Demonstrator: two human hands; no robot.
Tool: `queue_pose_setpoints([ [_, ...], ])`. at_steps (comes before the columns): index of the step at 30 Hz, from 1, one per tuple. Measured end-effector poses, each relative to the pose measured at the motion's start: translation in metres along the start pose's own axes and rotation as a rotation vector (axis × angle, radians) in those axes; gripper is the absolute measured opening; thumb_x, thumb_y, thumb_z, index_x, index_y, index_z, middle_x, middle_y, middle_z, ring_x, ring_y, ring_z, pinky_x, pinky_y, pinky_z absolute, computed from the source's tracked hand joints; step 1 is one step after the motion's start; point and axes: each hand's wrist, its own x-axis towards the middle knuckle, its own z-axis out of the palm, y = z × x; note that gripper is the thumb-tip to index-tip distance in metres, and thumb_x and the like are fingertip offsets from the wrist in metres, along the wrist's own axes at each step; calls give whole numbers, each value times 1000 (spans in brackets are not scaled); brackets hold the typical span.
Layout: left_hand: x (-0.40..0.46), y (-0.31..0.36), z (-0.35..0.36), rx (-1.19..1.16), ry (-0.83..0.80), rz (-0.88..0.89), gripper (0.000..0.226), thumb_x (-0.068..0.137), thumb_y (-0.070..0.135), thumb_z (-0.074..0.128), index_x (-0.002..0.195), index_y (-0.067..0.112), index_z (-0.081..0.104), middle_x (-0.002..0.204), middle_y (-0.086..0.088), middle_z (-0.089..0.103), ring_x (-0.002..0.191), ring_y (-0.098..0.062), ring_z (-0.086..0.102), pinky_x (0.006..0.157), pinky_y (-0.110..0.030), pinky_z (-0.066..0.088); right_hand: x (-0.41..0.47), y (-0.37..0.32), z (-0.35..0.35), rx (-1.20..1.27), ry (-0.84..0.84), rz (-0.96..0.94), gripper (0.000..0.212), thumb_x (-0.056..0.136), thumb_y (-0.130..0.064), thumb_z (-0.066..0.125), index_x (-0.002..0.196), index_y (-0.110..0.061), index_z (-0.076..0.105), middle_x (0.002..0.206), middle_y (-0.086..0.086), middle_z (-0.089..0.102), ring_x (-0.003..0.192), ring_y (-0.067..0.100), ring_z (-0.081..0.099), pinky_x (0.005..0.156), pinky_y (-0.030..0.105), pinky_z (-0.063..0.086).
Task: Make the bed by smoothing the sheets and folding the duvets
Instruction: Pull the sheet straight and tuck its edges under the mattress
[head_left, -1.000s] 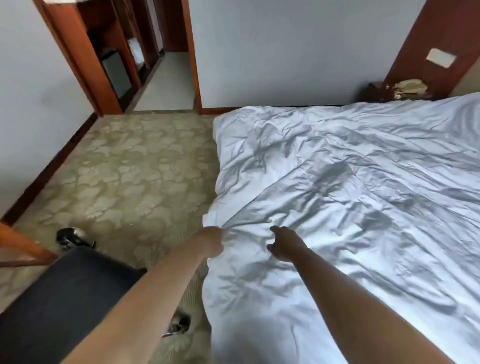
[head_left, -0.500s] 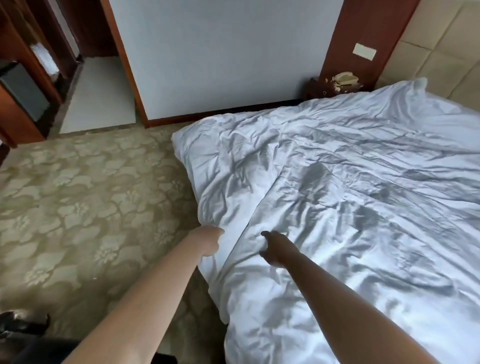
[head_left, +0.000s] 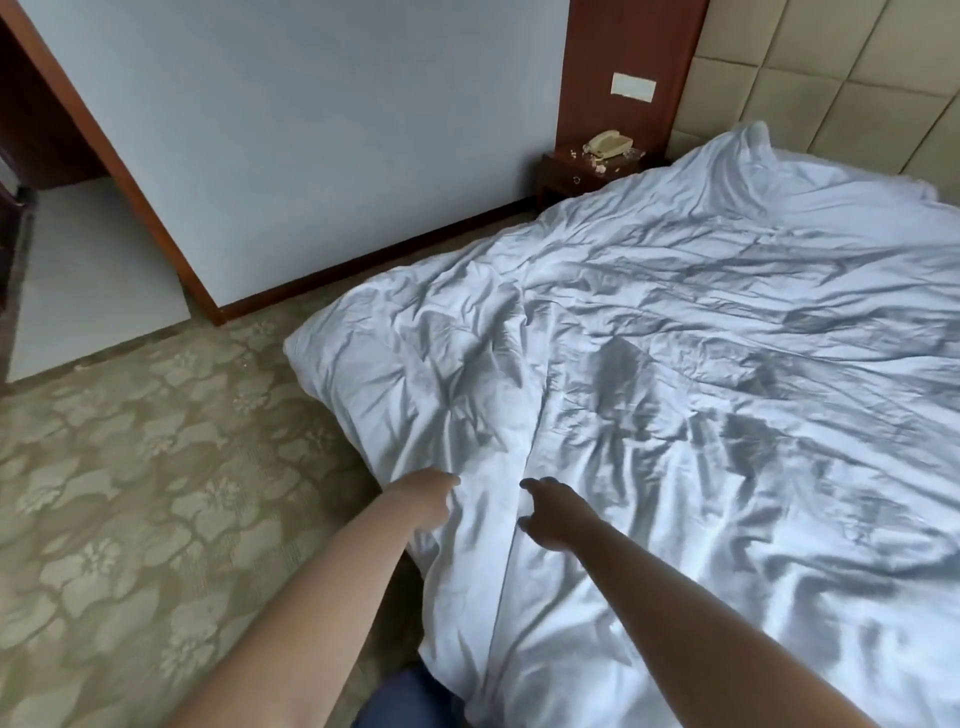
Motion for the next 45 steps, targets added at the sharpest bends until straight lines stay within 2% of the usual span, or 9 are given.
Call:
queue_pose_setpoints([
  [8, 70, -122, -80, 148, 4, 147, 55, 93, 5, 38, 146, 19, 34, 148, -6, 29, 130, -27, 39, 103, -39, 41, 105, -102, -17, 6, 43, 145, 58, 93, -27, 50, 147, -20, 31, 143, 7, 38, 133, 25, 38, 106, 37, 36],
  [15, 123, -228, -142, 233, -34, 217, 63, 93, 7, 38, 151, 25, 22, 159, -1, 8, 143, -24, 20, 112, -38, 32, 187, -200, -28, 35, 23, 208, 59, 92, -31, 53, 146, -20, 32, 145, 8, 36, 134, 27, 38, 108, 39, 36],
  [20, 176, -261, -170, 352, -43, 301, 67, 92, 11, 47, 152, 26, 20, 160, -3, 3, 143, -25, 19, 108, -41, 37, 246, -222, -22, 57, 3, 301, 59, 91, -35, 55, 144, -20, 34, 144, 8, 38, 132, 28, 39, 106, 41, 38],
  [26, 267, -282, -198, 513, -68, 416, 72, 90, 15, 52, 152, 25, 18, 161, -4, -3, 146, -25, 9, 114, -41, 26, 344, -241, -10, 178, 5, 342, 70, 89, -42, 59, 148, -21, 27, 145, 6, 37, 133, 26, 38, 105, 38, 38],
  [31, 335, -309, -211, 643, -213, 462, 78, 89, 21, 58, 153, 25, 12, 161, -4, -7, 147, -25, 4, 113, -39, 29, 413, -256, 4, 344, 13, 424, 81, 84, -43, 66, 148, -18, 23, 147, 6, 31, 133, 27, 37, 103, 40, 38],
  [36, 385, -330, -211, 726, -263, 537, 83, 87, 24, 62, 153, 21, 12, 161, -6, -8, 148, -26, 2, 116, -40, 21, 451, -270, 25, 301, -56, 459, 101, 80, -49, 69, 153, -20, 6, 159, 7, 6, 143, 30, 22, 112, 42, 31],
  [39, 421, -334, -205, 779, -273, 600, 93, 82, 30, 70, 152, 21, 10, 160, -7, -11, 148, -27, -2, 118, -43, 12, 470, -270, 41, 274, -61, 523, 115, 75, -58, 70, 153, -21, -6, 161, 8, -1, 147, 28, 12, 117, 43, 19],
  [42, 458, -342, -195, 864, -296, 655, 114, 76, 41, 75, 152, 28, -9, 157, -6, -25, 146, -32, -15, 117, -52, 3, 487, -273, 55, 201, -39, 614, 125, 71, -67, 67, 151, -20, -16, 160, 11, -6, 148, 28, -1, 119, 45, 6],
  [45, 491, -347, -188, 954, -218, 759, 113, 81, 26, 71, 148, 33, -20, 155, -9, -28, 145, -40, -6, 114, -56, 13, 505, -279, 65, 170, -43, 707, 130, 68, -71, 66, 150, -21, -22, 159, 16, -12, 147, 32, -8, 118, 49, -1],
])
